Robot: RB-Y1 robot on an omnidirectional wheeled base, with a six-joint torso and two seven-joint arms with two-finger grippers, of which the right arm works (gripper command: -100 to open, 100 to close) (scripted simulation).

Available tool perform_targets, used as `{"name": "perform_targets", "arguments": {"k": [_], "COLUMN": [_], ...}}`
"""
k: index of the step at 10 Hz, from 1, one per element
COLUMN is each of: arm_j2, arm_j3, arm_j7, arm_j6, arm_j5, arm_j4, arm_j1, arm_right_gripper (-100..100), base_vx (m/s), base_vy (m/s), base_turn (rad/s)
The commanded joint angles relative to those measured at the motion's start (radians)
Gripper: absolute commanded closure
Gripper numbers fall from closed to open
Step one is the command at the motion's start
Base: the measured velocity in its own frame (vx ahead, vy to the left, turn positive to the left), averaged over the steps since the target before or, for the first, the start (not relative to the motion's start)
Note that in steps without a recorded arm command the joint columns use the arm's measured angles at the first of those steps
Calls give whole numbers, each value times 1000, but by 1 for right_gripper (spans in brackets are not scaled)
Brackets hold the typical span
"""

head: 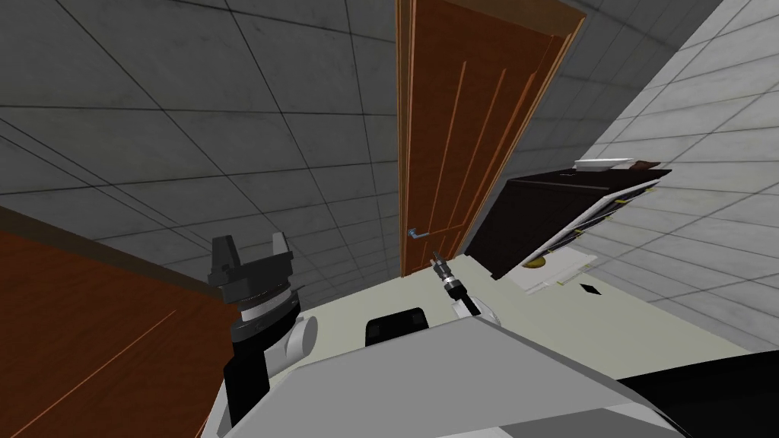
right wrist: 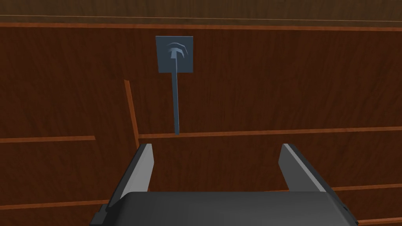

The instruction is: Pull the door open

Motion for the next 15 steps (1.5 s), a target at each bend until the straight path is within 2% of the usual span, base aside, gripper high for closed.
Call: {"name": "perform_targets", "arguments": {"k": [1,8,9,10,13,14,15], "arm_j2": [-8,-36,-39,-36,-38,-39,-39], "arm_j3": [3,14,15,14,-16,-38,-38], "arm_j7": [-9,-40,-43,-40,-28,-19,-19], "arm_j6": [-7,-53,-57,-52,-65,-73,-73], "arm_j5": [-4,-19,-20,-19,-45,-64,-64], "arm_j4": [35,178,193,180,249,296,291], "arm_j1": [-12,-57,-61,-57,-97,-125,-125], "arm_right_gripper": [-100,-100,-100,-100,-100,-100,-100], "base_vx": [99,75,73,31,49,77,77], "base_vy": [-33,-29,-30,-14,-12,-9,-24], "base_turn": [102,76,58,10,190,247,120]}}
